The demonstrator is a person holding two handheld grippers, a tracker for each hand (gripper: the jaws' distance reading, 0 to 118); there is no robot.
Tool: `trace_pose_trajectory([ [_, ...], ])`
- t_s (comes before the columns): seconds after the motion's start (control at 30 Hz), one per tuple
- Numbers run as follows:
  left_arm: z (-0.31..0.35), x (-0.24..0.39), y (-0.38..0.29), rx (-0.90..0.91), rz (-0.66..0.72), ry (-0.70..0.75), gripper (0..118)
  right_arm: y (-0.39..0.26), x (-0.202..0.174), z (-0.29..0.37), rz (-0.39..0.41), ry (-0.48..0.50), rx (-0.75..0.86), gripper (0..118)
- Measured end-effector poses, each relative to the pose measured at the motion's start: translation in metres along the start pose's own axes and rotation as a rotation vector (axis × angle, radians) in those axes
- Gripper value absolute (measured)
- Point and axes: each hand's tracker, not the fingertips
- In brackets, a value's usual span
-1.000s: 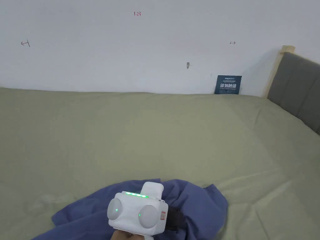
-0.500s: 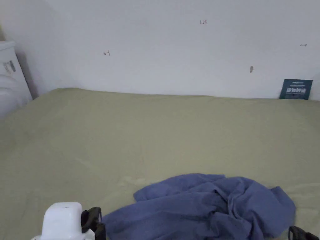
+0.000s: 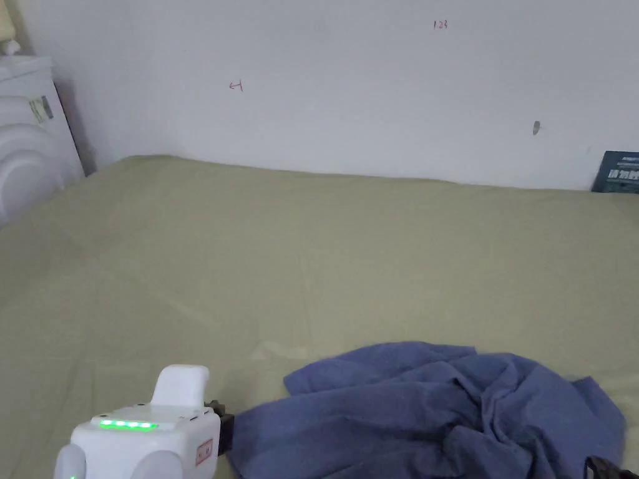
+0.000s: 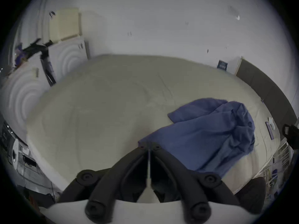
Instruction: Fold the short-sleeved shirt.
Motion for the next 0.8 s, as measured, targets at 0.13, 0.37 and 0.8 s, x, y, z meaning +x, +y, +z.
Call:
trace_pose_trajectory([
  [0.13, -0.067, 0.003, 0.009, -0.164, -0.067, 0.005, 118, -0.006, 0.012, -0.019, -0.011, -0.013, -0.048, 0],
  [0.37, -0.09, 0.012, 0.009, -0.241, -0.11, 0.085, 110, -0.011, 0.036, -0.041, -0.022, -0.039, -0.114, 0],
  [0.8, -0.072, 0.019, 0.013, -0.192, -0.147, -0.014, 4, 0.053, 0.137, -0.236, 0.043, -0.092, -0.36, 0],
])
